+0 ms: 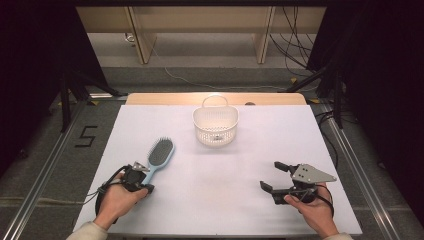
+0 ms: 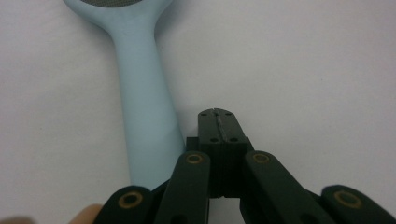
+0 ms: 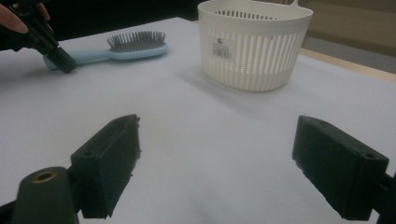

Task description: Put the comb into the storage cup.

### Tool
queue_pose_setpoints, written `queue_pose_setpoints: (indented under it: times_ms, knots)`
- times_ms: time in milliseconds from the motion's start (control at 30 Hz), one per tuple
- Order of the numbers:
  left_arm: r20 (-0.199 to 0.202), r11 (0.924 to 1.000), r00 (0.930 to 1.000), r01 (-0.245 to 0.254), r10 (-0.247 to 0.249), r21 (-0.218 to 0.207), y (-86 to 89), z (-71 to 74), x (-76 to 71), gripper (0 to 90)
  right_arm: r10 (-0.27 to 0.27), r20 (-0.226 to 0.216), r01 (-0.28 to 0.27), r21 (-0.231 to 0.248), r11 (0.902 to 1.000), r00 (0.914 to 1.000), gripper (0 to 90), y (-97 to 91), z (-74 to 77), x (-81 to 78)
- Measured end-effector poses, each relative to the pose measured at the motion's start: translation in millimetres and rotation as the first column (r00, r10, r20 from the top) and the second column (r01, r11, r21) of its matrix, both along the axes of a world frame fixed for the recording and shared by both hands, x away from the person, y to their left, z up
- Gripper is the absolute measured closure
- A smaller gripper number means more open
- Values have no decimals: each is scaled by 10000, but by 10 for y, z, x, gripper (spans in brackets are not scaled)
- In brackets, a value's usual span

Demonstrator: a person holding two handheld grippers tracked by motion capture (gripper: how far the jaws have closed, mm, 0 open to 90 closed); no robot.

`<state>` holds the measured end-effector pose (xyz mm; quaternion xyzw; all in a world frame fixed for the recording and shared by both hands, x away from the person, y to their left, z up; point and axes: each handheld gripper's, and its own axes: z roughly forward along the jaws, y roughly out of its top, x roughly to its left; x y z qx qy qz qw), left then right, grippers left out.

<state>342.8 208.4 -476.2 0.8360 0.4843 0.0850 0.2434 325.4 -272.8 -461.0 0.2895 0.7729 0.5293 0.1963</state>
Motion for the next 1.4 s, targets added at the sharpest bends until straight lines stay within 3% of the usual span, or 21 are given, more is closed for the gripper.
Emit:
queue_pose_setpoints:
  times_ms: [100, 200, 333, 433, 533, 667, 733, 833, 967, 1100, 1267, 1400]
  knots:
    - [14, 10000, 10000, 59, -59, 65, -1, 2, 3, 897, 25, 4, -25, -13, 10000, 10000, 157, 3, -1, 1]
    - [-88, 9997, 9999, 56, -58, -254, 13, 6, 16, 866, 27, -10, -27, -12, 10000, 10000, 157, 3, -1, 1]
    - [240, 9990, 9997, 113, -103, -434, 12, 66, 14, 784, 38, -16, -38, 6, 10000, 10000, 157, 4, -3, 3]
    - [636, 9955, 9980, 58, 2, -944, 13, 125, 16, 669, 38, -29, -38, -9, 10000, 10000, 157, 4, -4, 3]
    - [1040, 9928, 9944, -47, 173, -1198, 19, 153, 25, 571, 30, -32, -30, -14, 10000, 10000, 157, 4, -5, 4]
    - [1843, 9877, 9822, -64, 356, -1565, 36, 180, 48, 464, 38, -48, -38, -29, 10000, 10000, 157, 5, -7, 5]
    - [2158, 9903, 9755, -130, 430, -1387, 49, 191, 61, 399, 34, -59, -34, -39, 10000, 10000, 157, 4, -7, 5]
    - [2521, 9916, 9646, -480, 773, -1203, 59, 169, 84, 221, 17, -54, -17, -37, 10000, 10000, 157, 4, -8, 6]
    - [2447, 9877, 9613, -994, 1267, -1210, 70, 142, 125, 104, 23, -57, -23, -51, 10000, 10000, 157, 6, -9, 6]
    - [2350, 9894, 9632, -1111, 1303, -935, 80, 147, 156, 0, 6, -48, -7, -34, 10000, 10000, 157, 5, -9, 7]
    - [1914, 9892, 9716, -1280, 1394, -708, 79, 133, 190, 0, 5, -54, -6, -28, 10000, 10000, 157, 5, -12, 11]
    - [1788, 9889, 9732, -1362, 1448, -597, 80, 150, 219, 0, -27, -33, 27, -11, 10000, 10000, 157, 3, -10, 10]
